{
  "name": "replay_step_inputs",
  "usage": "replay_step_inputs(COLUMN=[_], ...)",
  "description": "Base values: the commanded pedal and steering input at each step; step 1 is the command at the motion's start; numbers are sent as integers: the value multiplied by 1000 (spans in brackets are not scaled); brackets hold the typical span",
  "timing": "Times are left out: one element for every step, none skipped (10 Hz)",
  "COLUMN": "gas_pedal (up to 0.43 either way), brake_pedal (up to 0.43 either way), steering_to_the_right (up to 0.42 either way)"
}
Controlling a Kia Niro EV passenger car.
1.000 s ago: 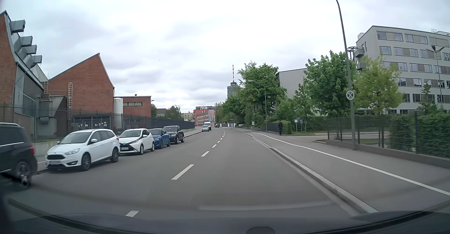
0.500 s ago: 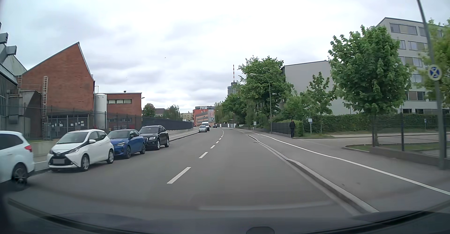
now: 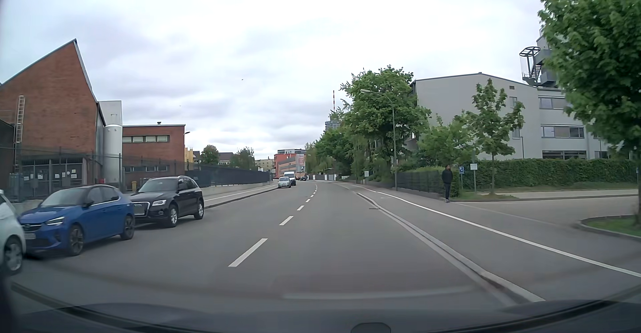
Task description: Follow the waypoints while adhering to traffic rules and regulations
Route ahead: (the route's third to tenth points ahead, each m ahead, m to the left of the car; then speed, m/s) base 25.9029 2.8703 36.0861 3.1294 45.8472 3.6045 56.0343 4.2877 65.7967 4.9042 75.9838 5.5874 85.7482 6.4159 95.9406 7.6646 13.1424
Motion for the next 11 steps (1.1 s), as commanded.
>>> replay_step_inputs(gas_pedal=[157,157,157,157,157,157,157,157,157,157,157], brake_pedal=[0,0,0,0,0,0,0,0,0,0,0], steering_to_the_right=[-4,-4,-5,-5,-5,-5,-5,-5,-5,-5,-5])
